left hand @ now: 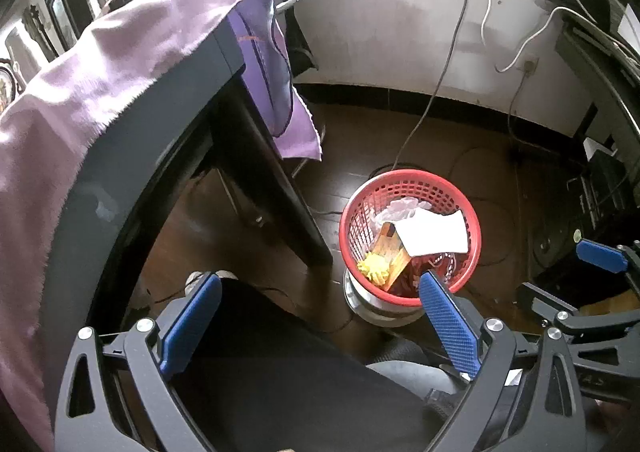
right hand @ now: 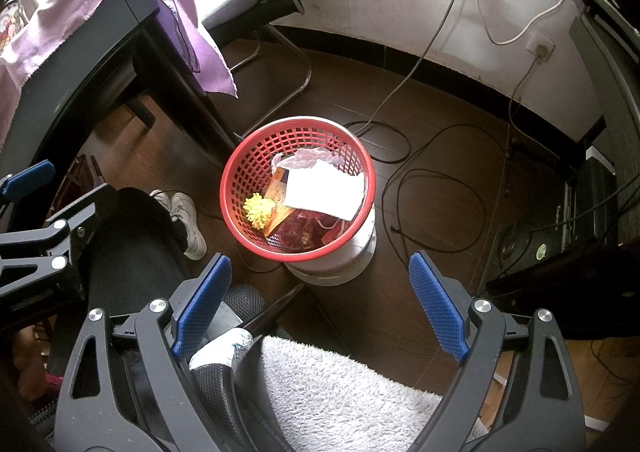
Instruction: Collect trash
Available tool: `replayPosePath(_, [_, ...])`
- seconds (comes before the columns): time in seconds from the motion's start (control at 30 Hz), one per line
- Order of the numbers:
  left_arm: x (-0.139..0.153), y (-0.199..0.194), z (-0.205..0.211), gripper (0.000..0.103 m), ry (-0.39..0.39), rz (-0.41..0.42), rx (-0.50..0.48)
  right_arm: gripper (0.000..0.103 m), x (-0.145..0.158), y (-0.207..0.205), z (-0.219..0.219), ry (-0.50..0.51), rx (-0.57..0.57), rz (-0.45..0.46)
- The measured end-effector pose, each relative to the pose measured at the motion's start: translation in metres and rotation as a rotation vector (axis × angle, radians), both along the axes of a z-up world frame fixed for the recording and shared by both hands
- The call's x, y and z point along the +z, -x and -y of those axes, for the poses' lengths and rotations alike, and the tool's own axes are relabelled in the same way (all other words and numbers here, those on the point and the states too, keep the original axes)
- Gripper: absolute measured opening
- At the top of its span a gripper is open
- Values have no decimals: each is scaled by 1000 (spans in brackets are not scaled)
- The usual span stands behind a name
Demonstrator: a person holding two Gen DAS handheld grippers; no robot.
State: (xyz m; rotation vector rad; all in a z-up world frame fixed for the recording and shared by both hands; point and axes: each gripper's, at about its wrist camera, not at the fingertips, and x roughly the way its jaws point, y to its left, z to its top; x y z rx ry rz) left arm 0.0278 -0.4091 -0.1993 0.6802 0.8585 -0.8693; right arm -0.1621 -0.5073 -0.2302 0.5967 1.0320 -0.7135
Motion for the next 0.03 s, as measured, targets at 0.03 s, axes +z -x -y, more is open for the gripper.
replayPosePath(0.03, [1, 0, 0, 97, 3, 3, -1, 87, 0, 0, 0, 0, 0, 0])
